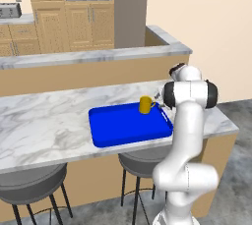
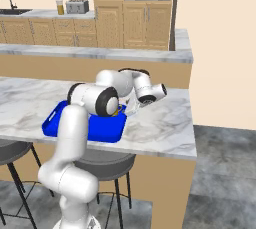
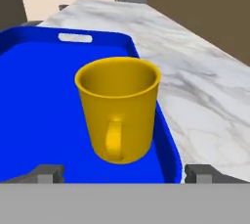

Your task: There is a tray on the dining counter. Grab the cup, mug, and pitcher and place them on the tray. The pitcher may be placed next to the tray if it cannot fit the tray.

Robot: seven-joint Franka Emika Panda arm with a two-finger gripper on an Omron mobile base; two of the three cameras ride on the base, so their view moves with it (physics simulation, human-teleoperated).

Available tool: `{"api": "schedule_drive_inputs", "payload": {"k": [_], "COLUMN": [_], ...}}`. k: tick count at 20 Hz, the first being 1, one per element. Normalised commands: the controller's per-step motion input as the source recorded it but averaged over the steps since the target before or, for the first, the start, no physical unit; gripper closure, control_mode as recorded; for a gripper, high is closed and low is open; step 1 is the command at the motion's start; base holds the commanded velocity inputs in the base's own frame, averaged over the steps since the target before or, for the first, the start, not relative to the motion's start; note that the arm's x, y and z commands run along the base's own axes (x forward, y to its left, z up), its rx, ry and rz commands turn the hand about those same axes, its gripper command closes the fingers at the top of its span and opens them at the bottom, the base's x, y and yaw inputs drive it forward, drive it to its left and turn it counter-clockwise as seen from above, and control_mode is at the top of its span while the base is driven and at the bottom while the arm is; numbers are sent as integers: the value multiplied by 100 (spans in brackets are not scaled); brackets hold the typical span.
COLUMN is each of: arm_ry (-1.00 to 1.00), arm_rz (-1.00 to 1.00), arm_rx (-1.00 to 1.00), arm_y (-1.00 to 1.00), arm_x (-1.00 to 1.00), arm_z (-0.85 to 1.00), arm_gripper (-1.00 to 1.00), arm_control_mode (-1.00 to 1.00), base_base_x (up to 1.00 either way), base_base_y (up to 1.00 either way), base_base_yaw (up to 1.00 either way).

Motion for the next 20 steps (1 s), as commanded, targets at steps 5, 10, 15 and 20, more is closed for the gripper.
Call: {"api": "schedule_drive_inputs", "payload": {"k": [5,10,15,20], "arm_ry": [0,-2,-9,-9], "arm_rz": [-5,-4,4,41], "arm_rx": [-1,-17,-37,-39], "arm_y": [-1,22,69,95], "arm_x": [-80,-100,-98,-97], "arm_z": [26,33,74,91], "arm_gripper": [-100,-100,-100,-100], "arm_control_mode": [-100,-100,-100,-100], "base_base_x": [0,0,0,0], "base_base_y": [0,0,0,0], "base_base_yaw": [0,0,0,0]}}
